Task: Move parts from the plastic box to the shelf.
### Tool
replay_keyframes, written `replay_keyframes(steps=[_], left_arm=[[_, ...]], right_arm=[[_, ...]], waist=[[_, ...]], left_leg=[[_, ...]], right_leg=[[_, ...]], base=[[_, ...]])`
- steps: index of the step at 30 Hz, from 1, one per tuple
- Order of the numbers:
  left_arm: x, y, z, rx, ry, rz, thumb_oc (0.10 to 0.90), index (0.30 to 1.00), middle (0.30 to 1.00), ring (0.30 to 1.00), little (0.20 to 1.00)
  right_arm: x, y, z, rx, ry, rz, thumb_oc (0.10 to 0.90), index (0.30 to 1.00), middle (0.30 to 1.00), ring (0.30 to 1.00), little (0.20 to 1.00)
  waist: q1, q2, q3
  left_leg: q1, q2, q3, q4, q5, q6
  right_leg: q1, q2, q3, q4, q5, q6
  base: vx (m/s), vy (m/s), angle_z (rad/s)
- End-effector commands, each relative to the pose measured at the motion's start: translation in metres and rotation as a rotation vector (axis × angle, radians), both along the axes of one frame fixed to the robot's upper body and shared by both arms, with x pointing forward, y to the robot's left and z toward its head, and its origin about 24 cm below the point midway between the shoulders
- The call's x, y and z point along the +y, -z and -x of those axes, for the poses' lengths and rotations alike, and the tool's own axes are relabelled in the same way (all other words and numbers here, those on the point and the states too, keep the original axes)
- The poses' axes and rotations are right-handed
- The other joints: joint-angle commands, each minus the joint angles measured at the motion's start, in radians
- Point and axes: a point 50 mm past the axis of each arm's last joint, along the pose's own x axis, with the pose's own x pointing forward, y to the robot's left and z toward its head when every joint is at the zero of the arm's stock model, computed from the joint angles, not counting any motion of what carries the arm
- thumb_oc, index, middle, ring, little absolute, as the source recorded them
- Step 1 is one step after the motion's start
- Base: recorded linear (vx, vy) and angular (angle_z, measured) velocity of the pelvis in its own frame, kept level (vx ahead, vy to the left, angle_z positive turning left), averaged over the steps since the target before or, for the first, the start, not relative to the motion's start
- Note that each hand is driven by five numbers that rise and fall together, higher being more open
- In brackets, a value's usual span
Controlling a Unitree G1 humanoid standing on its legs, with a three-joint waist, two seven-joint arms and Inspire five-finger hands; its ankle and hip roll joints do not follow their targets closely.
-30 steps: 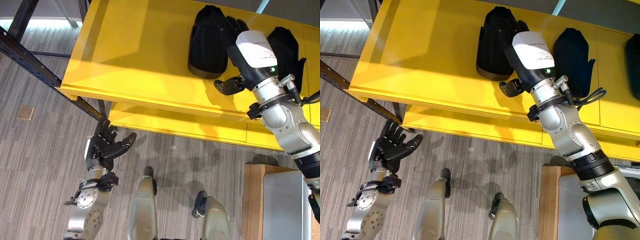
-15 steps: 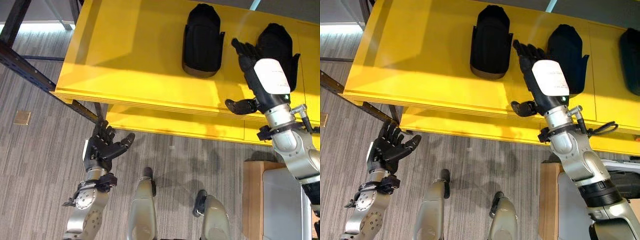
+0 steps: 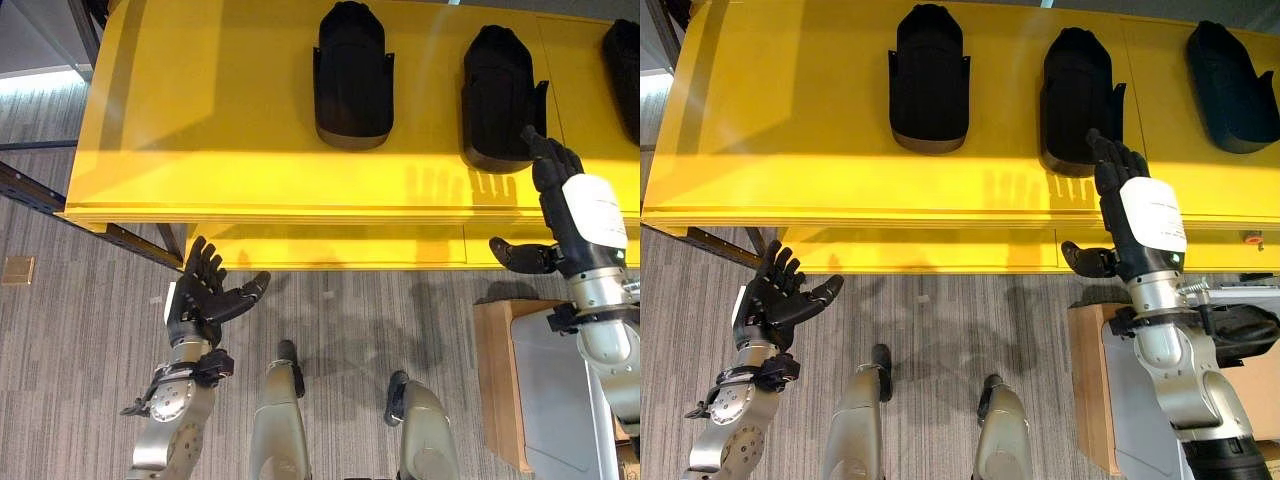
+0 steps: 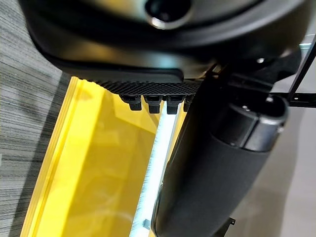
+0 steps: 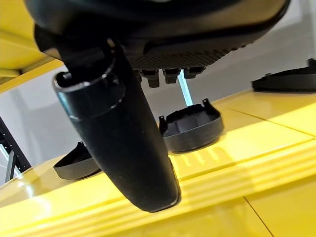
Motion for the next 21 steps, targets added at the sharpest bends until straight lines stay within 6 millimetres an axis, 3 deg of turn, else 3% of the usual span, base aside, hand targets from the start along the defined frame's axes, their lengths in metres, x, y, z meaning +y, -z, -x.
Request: replay_keyframes(steps=[1,10,21], left_arm=[[0.002,-0.033,0.005,-0.170,0.002,-0.077,0.900,1.000,1.000,1.000,1.000],[0.004,-0.033,0.008,-0.167,-0.008,-0.090,0.900,1.000,1.000,1.000,1.000],[0.004,-0.031,0.008,-0.158,0.009,-0.093,0.900,1.000,1.000,1.000,1.000]], right_arm=[[0.005,-0.048,0.013,-0.240,-0.049,0.084,0.900,1.000,1.000,1.000,1.000],[0.002,-0.038,0.024,-0.156,-0.049,0.174,0.900,1.000,1.000,1.000,1.000],[-0.013,-0.039,0.010,-0.052,-0.004,0.302,0.900,1.000,1.000,1.000,1.000]], waist=[[-0.012,-0.007,-0.093],[-0.025,-0.015,-0.093],[-0.015,-0.017,-0.084]], left_leg=[[0.030,0.086,-0.064,-0.039,0.017,-0.053],[0.033,0.095,-0.059,-0.043,0.021,-0.057],[0.038,0.093,-0.056,-0.042,0.020,-0.059]], right_leg=[[0.047,0.018,0.035,-0.030,-0.007,-0.043],[0.043,0.020,0.041,-0.036,-0.004,-0.040],[0.047,0.015,0.041,-0.029,-0.006,-0.040]], base=[[0.00,-0.005,-0.12],[0.00,-0.004,-0.02],[0.00,-0.001,-0.01]])
